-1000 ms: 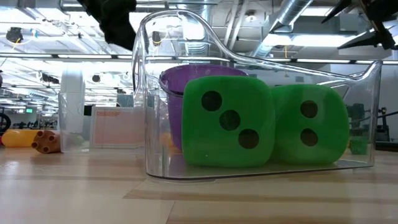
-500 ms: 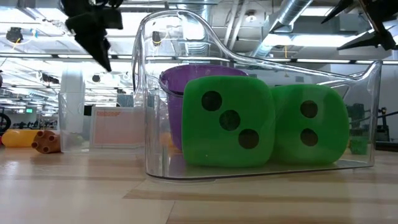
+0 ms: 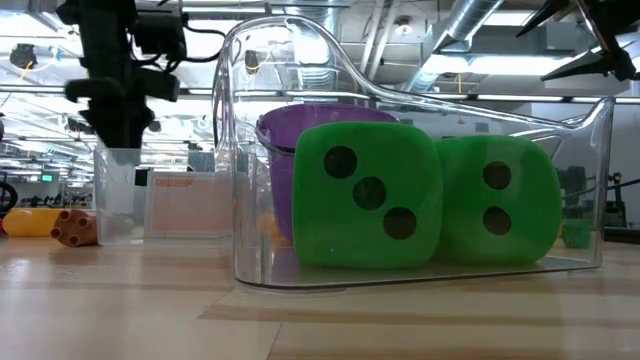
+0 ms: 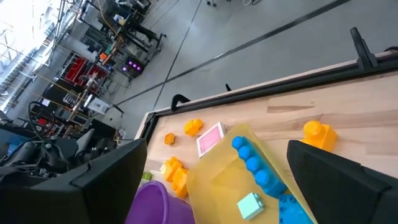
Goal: Pick & Place Toys
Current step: Put the small green game piece into the yellow bin, then put the small brown game piece into the yellow bin
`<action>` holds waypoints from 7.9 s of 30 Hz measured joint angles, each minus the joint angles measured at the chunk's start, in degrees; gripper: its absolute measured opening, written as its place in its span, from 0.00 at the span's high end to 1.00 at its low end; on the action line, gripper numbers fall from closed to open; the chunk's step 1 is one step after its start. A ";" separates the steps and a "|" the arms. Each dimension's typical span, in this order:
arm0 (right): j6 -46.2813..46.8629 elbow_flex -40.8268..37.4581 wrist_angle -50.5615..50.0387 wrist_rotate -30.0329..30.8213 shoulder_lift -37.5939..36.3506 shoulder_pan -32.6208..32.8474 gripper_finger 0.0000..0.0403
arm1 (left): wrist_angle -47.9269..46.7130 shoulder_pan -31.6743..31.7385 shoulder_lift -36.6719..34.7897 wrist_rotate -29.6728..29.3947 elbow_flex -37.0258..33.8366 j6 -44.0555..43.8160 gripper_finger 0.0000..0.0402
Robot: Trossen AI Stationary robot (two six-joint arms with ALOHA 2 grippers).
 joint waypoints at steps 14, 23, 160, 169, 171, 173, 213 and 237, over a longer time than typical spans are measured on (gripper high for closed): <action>-0.02 0.00 -0.10 -0.87 0.00 0.00 0.06 | -0.09 0.02 0.30 -2.16 -0.03 -0.93 0.38; -0.45 0.00 -0.12 -2.36 0.00 0.04 0.06 | -0.42 0.02 4.04 -0.78 -0.01 -0.65 0.38; -3.04 0.00 -0.27 -3.91 0.02 0.03 0.06 | 21.05 -7.99 66.13 10.60 58.01 -38.66 0.67; -3.04 0.00 -0.81 -4.15 0.02 0.03 0.06 | 21.47 -6.36 66.09 10.62 57.91 -39.05 0.64; -3.04 0.00 -1.18 -4.24 0.02 0.02 0.06 | 21.46 -6.28 66.09 10.62 57.91 -39.05 0.63; -3.02 0.00 -1.42 -4.26 0.02 0.03 0.06 | 21.85 -6.25 66.09 10.59 57.91 -39.05 0.61; -3.61 0.00 -2.85 -0.36 -0.33 -1.46 0.06 | 28.62 0.13 42.61 0.63 57.91 -15.38 0.57; -3.61 0.00 -1.52 -0.67 -0.31 -3.42 0.06 | 30.49 0.66 15.04 -5.16 36.74 -11.38 0.57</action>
